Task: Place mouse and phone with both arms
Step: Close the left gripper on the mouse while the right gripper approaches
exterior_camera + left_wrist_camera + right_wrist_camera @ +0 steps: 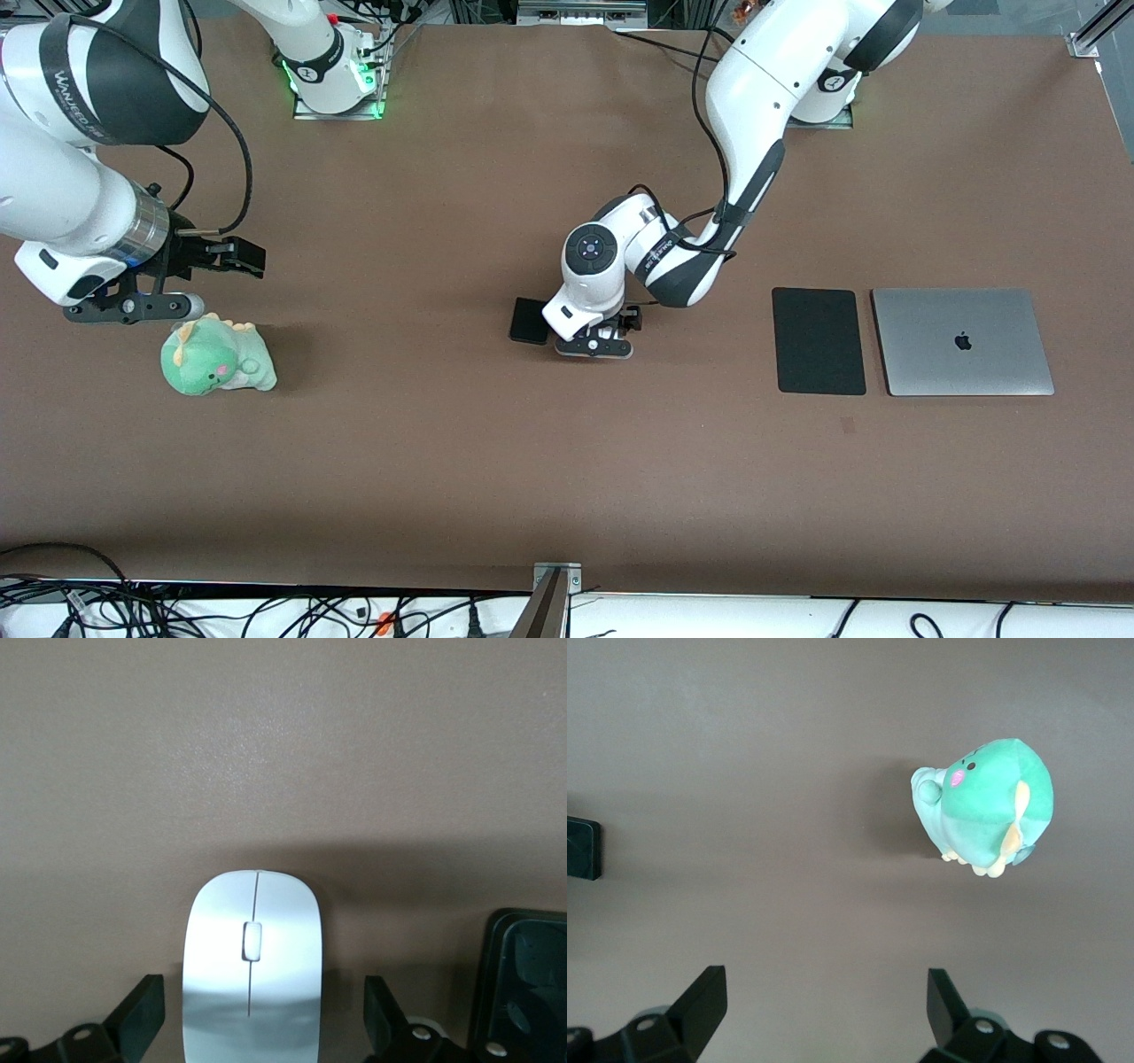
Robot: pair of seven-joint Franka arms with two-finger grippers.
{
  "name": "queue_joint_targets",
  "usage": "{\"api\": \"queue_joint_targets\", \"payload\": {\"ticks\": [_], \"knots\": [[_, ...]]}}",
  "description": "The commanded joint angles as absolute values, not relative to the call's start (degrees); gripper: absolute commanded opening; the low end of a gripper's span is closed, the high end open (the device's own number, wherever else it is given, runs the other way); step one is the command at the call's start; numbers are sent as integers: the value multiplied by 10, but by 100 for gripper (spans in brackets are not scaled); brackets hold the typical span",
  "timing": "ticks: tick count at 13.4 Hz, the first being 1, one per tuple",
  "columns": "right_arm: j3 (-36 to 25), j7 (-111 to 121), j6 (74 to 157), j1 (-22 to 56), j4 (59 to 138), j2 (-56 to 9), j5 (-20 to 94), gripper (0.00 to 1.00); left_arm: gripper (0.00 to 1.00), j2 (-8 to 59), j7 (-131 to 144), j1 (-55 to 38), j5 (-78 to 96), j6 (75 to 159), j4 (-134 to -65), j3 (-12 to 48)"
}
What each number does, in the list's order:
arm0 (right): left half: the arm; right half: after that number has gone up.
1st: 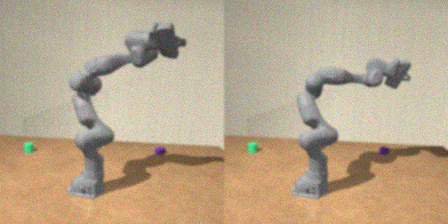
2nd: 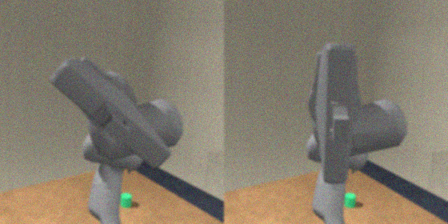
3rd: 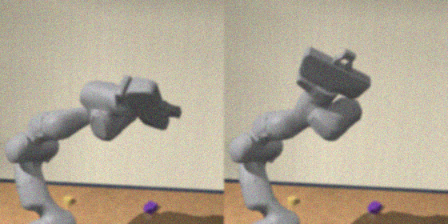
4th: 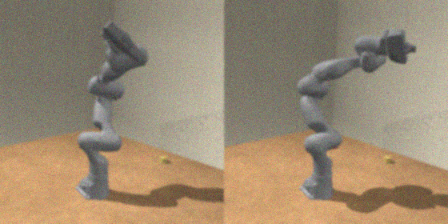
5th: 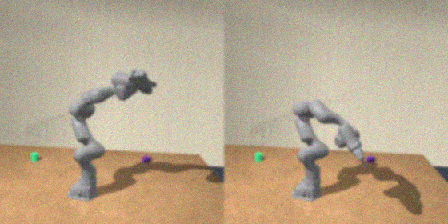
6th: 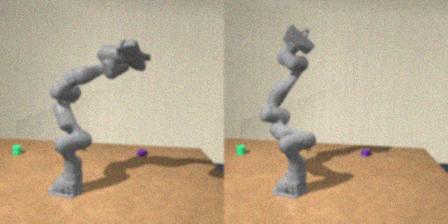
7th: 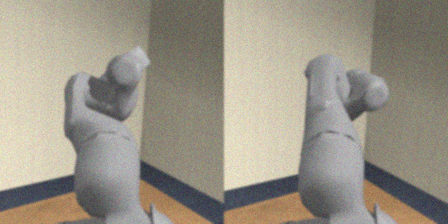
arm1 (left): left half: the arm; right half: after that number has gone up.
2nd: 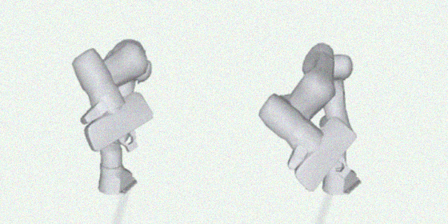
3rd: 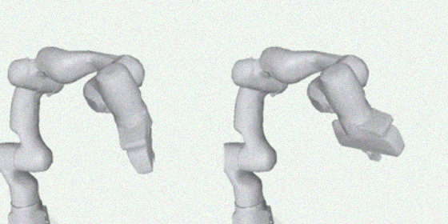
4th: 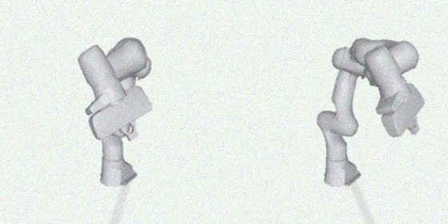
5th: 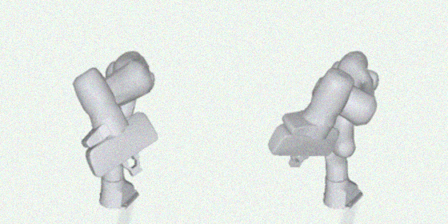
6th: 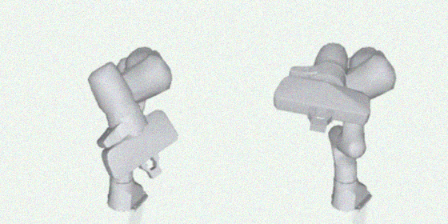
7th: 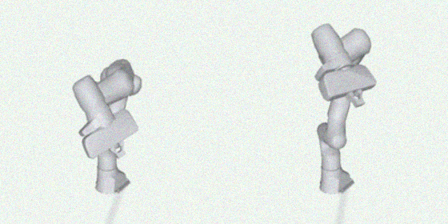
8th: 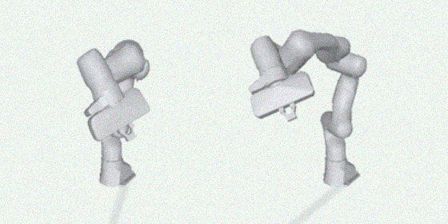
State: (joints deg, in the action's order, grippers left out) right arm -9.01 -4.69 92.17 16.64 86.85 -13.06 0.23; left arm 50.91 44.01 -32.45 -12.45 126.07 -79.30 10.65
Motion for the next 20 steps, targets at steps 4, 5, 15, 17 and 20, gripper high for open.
{"api": "queue_joint_targets", "payload": {"ticks": [4,5,15,17,20], "knots": [[-88,-49,911,163,868,-126,13,100,82,517,453,-331,-134,1259,-777,102],[-88,-55,911,163,868,-126,14,100,79,519,453,-331,-134,1259,-776,102],[-87,-56,917,163,868,-129,18,100,32,513,454,-327,-134,1252,-773,101],[-87,-56,916,163,868,-129,18,100,34,510,454,-325,-134,1251,-773,101],[-88,-56,917,163,868,-129,18,100,34,490,460,-319,-134,1203,-770,101]]}}
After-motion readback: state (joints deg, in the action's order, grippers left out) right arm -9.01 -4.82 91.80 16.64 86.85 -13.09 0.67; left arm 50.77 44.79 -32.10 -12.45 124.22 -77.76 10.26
